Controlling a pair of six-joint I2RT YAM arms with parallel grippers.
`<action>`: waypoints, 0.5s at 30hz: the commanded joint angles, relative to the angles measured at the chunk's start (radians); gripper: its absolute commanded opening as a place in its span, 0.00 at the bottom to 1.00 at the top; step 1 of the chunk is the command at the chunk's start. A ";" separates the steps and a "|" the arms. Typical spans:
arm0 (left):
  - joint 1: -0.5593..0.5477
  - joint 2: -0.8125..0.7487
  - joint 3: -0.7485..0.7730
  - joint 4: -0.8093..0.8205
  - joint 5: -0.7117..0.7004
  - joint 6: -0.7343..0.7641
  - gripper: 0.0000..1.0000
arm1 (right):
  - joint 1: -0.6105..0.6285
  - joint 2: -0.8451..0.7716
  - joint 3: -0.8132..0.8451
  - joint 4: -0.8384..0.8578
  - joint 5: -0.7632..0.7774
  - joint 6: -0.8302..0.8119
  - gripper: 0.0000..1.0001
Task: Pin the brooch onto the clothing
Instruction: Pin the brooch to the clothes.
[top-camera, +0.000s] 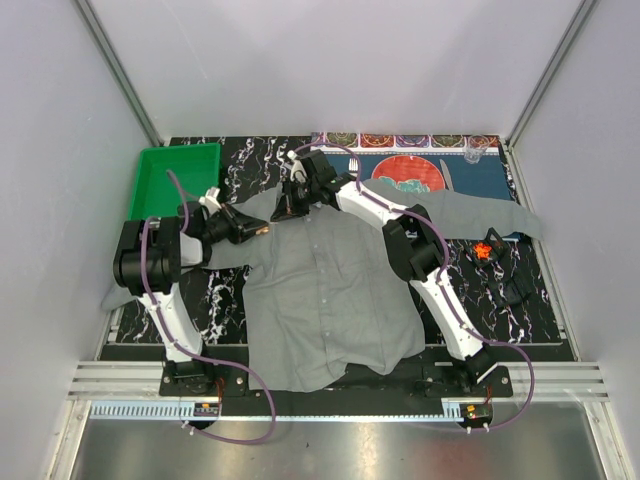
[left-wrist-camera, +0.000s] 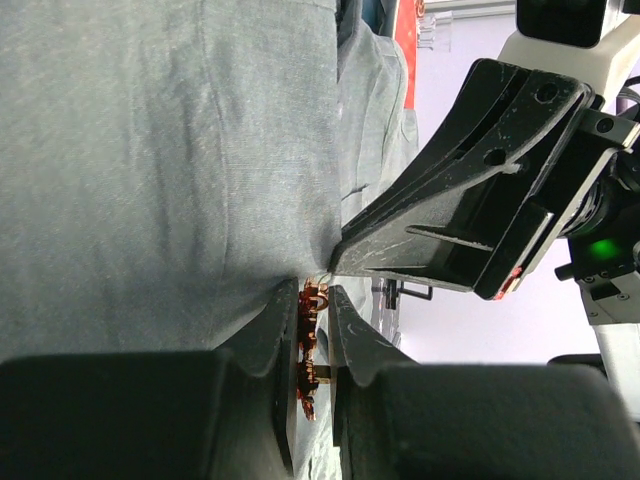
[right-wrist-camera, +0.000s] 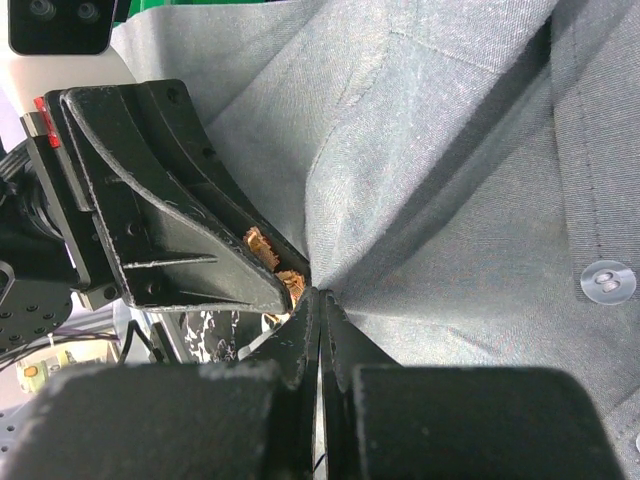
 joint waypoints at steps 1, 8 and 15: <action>-0.020 0.000 0.041 -0.015 -0.016 0.048 0.00 | 0.002 -0.088 -0.004 0.055 -0.043 0.017 0.00; -0.030 0.003 0.053 -0.029 -0.016 0.052 0.00 | 0.005 -0.085 -0.011 0.061 -0.054 0.028 0.00; -0.031 -0.011 0.061 -0.078 -0.024 0.081 0.04 | 0.007 -0.084 -0.004 0.062 -0.043 0.025 0.00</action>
